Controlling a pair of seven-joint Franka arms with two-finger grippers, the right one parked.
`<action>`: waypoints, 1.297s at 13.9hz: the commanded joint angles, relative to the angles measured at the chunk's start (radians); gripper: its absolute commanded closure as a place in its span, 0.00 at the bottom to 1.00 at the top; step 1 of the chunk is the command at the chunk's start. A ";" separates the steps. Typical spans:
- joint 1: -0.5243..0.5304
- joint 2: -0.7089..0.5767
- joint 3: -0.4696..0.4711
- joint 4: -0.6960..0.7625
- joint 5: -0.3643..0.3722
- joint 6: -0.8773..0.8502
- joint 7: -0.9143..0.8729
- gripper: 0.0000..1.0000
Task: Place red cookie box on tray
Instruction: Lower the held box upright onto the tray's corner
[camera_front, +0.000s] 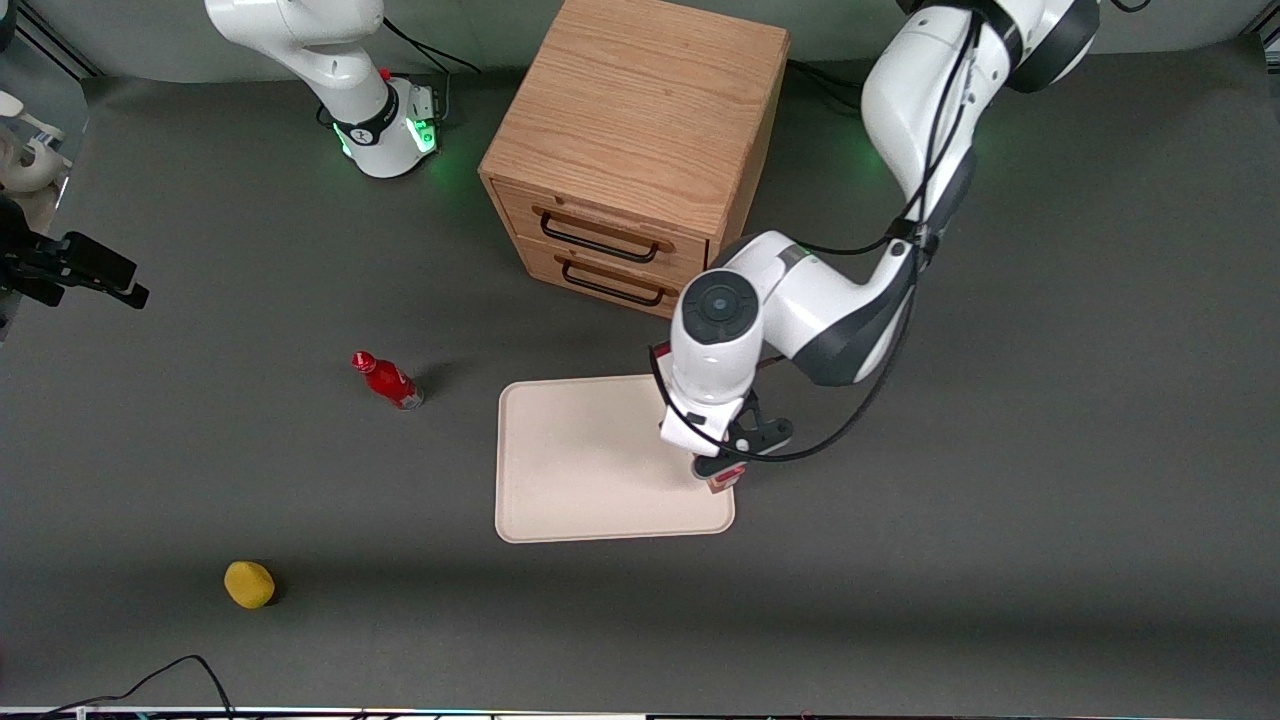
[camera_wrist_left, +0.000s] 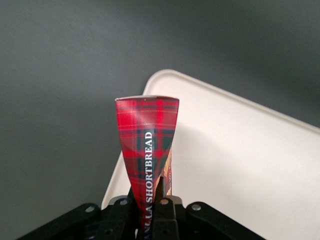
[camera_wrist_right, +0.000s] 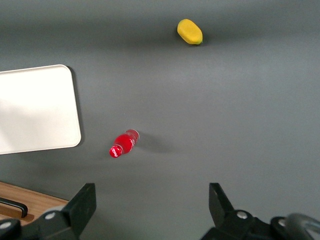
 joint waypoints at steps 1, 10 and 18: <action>-0.022 0.043 0.012 0.042 0.027 0.028 -0.021 0.93; -0.022 0.100 0.012 0.019 0.088 0.134 -0.056 0.81; -0.016 0.090 0.012 0.000 0.099 0.149 -0.073 0.00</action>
